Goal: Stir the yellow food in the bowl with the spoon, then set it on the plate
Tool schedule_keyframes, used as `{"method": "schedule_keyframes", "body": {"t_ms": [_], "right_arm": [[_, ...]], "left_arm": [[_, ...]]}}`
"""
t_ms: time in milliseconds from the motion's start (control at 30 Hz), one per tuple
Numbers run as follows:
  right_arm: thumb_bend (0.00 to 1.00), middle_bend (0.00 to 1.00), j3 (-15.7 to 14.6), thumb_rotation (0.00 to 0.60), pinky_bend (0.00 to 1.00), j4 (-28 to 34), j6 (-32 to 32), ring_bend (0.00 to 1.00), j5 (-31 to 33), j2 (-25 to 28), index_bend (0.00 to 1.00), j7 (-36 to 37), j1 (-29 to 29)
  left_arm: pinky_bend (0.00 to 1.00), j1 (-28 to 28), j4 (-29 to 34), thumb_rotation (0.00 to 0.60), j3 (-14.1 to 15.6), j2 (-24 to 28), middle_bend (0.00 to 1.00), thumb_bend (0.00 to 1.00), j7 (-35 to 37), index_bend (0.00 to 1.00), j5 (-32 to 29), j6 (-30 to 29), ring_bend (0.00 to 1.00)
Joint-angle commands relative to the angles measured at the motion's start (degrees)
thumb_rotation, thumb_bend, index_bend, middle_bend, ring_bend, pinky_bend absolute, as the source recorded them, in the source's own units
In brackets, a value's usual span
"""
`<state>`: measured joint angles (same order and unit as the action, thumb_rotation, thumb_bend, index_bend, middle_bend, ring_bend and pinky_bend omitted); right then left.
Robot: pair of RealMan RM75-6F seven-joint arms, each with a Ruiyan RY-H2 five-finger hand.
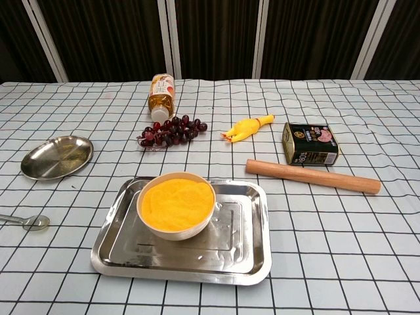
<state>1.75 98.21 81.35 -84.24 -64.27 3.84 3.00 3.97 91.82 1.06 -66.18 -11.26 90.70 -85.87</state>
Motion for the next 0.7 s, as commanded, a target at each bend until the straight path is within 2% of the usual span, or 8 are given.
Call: {"method": "schedule_keyframes", "body": {"t_ms": [33,333,533,600,667,700], "right_arm": [[0.32,0.00,0.00,0.600,0.00,-0.02,0.05,0.00,-0.03,-0.04,0.00,0.00,-0.02],[0.32,0.00,0.03,0.600,0.00,0.02,0.35,0.00,-0.25,0.02,0.00,0.20,-0.10],[0.32,0.00,-0.04,0.600,0.00,0.02,-0.11,0.00,0.03,-0.13,0.00,-0.11,0.03],[0.32,0.00,0.01,0.600,0.00,0.05,-0.08,0.00,0.16,-0.10,0.00,-0.07,0.00],[0.32,0.00,-0.03,0.600,0.00,0.08,-0.11,0.00,0.20,-0.03,0.00,0.02,-0.03],[0.32,0.00,-0.04,0.600,0.00,0.09,-0.13,0.00,0.20,-0.01,0.00,0.05,-0.03]], "left_arm": [[0.03,-0.01,-0.04,0.600,-0.01,-0.02,0.00,0.08,0.15,0.00,0.08,-0.08,0.00],[0.03,0.07,0.02,0.600,0.20,0.18,0.00,0.08,-0.12,0.00,-0.07,0.48,0.00],[0.04,1.26,-0.04,0.600,-0.13,-0.02,0.00,0.08,-1.25,0.00,-1.07,2.91,0.00],[0.13,2.10,0.22,0.600,-0.60,-0.24,0.03,0.09,-2.49,0.00,-2.29,4.63,0.06],[0.29,2.83,0.37,0.600,-1.18,-0.52,0.16,0.10,-4.01,0.02,-3.31,5.81,0.22],[0.41,3.06,0.33,0.600,-1.39,-0.65,0.28,0.11,-4.51,0.05,-3.61,6.13,0.35]]}}
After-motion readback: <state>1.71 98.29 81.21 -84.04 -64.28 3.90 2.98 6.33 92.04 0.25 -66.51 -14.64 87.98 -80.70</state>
